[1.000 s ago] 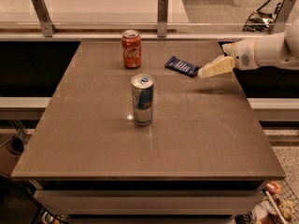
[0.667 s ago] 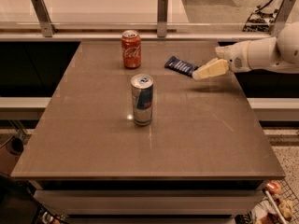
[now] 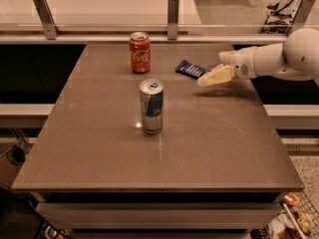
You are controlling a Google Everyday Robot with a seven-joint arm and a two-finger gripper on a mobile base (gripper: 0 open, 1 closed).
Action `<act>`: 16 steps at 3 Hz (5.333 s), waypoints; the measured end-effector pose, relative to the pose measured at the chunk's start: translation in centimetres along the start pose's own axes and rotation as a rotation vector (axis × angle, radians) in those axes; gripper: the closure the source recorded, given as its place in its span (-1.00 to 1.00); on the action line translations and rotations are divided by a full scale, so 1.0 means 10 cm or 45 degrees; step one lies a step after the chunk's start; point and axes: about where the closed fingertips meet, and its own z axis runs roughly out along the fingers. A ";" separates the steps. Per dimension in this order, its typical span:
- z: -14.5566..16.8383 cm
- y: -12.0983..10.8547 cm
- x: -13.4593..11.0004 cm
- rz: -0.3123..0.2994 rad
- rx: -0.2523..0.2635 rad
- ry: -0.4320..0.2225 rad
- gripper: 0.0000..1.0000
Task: Pick rxbar blueberry
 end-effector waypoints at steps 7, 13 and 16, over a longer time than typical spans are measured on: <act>0.49 -0.02 0.13 0.095 0.122 0.058 -0.17; 0.34 -0.04 -0.25 0.049 0.123 0.022 1.00; 0.08 -0.01 -1.04 -0.118 0.073 -0.108 1.00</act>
Offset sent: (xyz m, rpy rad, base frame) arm 0.0041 0.0490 -0.0057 -0.0172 0.0172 -0.0032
